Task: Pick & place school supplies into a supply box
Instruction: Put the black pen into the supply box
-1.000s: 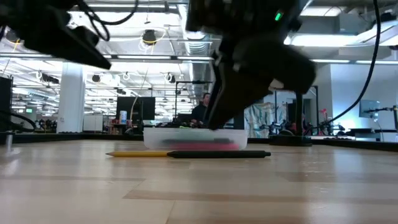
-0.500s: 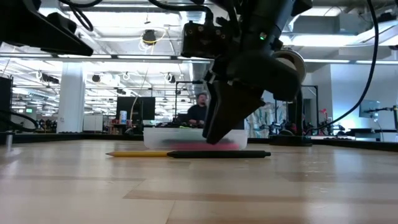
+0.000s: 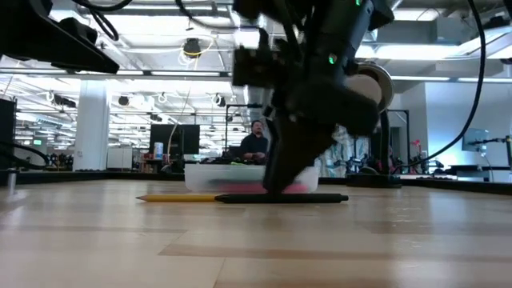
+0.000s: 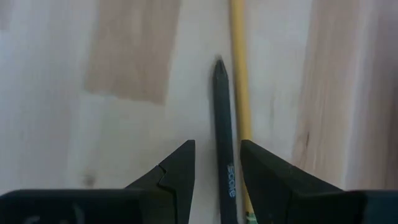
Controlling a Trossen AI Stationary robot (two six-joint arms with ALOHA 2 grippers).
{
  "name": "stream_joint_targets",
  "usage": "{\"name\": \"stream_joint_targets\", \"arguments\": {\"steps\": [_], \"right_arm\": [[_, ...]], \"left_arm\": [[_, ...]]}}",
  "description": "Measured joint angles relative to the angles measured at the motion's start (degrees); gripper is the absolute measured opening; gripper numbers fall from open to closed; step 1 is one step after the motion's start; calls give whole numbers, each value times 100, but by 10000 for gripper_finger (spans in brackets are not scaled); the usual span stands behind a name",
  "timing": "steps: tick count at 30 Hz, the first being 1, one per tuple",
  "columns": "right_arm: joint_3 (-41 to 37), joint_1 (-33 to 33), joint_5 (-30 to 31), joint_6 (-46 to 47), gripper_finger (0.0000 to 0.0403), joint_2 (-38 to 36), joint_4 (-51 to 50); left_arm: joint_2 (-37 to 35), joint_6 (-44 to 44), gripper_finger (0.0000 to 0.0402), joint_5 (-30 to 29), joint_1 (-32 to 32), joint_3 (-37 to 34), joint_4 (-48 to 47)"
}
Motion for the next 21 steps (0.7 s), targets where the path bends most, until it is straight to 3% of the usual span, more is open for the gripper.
{"name": "stream_joint_targets", "arguments": {"steps": [21], "right_arm": [[25,-5,10,725,109,156,-688]], "left_arm": [[1,-93,164,17,0,0,-60]]}}
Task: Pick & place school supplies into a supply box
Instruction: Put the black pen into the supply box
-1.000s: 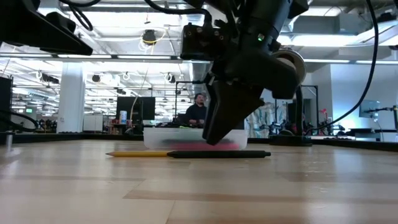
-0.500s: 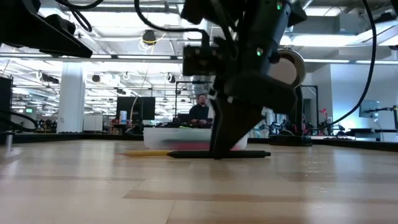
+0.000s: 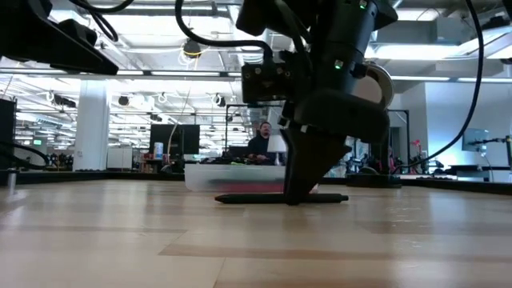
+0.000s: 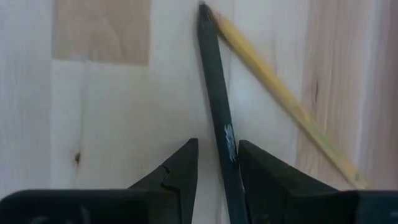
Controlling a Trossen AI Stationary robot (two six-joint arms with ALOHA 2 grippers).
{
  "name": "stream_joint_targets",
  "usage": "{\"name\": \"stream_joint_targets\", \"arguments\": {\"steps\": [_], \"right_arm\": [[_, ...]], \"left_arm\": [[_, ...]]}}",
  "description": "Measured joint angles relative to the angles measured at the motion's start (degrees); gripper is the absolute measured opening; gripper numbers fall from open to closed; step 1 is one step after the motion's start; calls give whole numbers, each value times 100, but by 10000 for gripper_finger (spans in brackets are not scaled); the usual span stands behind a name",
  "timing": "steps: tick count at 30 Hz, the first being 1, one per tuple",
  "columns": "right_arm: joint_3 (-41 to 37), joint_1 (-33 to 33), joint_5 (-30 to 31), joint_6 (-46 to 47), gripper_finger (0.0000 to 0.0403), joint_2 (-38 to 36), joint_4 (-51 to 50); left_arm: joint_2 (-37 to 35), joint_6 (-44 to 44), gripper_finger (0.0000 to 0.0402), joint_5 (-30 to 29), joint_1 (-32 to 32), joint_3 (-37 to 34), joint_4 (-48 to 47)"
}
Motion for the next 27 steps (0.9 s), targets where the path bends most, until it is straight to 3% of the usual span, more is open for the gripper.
{"name": "stream_joint_targets", "arguments": {"steps": [12,27], "right_arm": [[-22,-55,-42,-186,73,-4,43],[98,-105,-157,-306,71,11,20]], "left_arm": [[0,-13,164,10,0,0,-12],[0,-39,164,24,0,0,-72]]}}
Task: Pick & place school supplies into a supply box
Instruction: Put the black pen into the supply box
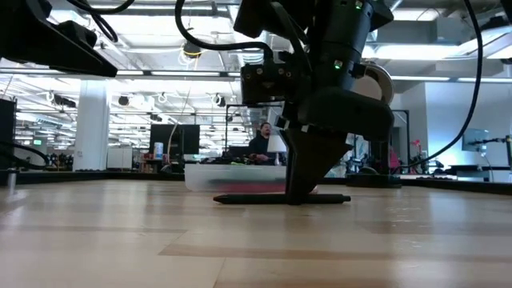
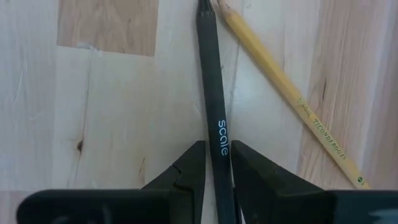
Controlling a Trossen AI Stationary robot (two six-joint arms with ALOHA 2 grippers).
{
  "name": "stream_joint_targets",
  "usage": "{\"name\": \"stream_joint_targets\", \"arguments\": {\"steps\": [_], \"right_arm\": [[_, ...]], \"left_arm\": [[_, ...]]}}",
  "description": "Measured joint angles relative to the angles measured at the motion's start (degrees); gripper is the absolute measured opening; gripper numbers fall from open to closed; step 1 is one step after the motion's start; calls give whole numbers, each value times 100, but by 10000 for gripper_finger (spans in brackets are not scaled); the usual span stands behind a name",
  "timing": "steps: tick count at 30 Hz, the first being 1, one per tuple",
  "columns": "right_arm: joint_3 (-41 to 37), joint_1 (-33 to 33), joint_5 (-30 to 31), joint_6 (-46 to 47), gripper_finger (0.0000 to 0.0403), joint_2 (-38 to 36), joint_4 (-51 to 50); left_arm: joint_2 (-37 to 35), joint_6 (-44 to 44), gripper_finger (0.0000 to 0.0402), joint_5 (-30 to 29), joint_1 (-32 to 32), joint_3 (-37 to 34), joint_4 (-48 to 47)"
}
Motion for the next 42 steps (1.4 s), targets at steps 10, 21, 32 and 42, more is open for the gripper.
{"name": "stream_joint_targets", "arguments": {"steps": [10,21,32,42], "right_arm": [[16,-81,-10,-36,71,7,153],[-62,-128,-394,186,52,-14,151],[-72,-122,-416,205,16,-20,108],[-81,-120,-438,213,32,-15,107]], "left_arm": [[0,-12,164,0,0,0,-9],[0,-62,164,-2,0,0,-31],[0,-83,164,-2,2,0,-31],[0,-83,164,-2,1,0,-39]]}}
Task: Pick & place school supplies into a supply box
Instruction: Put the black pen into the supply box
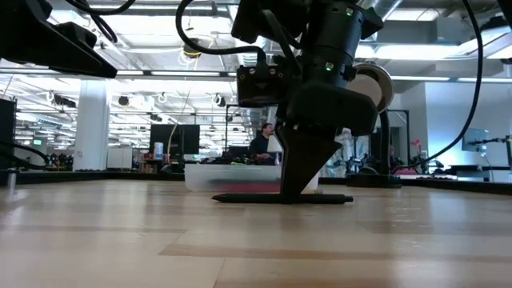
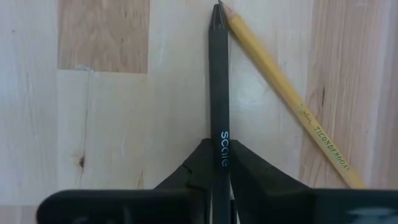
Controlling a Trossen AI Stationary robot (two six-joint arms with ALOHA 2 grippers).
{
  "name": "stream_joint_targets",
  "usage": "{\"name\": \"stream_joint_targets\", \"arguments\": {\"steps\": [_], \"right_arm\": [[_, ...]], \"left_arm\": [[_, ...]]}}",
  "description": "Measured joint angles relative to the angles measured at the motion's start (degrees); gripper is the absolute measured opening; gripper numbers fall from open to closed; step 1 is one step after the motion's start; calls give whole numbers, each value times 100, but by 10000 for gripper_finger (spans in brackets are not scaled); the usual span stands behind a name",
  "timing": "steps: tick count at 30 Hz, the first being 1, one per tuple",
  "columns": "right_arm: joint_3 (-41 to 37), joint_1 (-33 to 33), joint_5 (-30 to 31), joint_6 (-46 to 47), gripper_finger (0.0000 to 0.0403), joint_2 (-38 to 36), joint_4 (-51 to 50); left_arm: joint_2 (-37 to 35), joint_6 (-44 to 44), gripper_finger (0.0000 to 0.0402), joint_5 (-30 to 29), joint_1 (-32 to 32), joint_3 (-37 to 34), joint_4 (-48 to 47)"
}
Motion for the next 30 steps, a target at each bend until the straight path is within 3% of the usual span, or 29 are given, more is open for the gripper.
{"name": "stream_joint_targets", "arguments": {"steps": [6,14,30], "right_arm": [[0,12,1,-96,13,0,-3],[20,206,94,-553,22,7,127],[812,422,64,-1092,15,37,-170]], "left_arm": [[1,0,164,0,1,0,-2],[0,0,164,2,1,0,-9],[2,-195,164,72,-3,2,-223]]}}
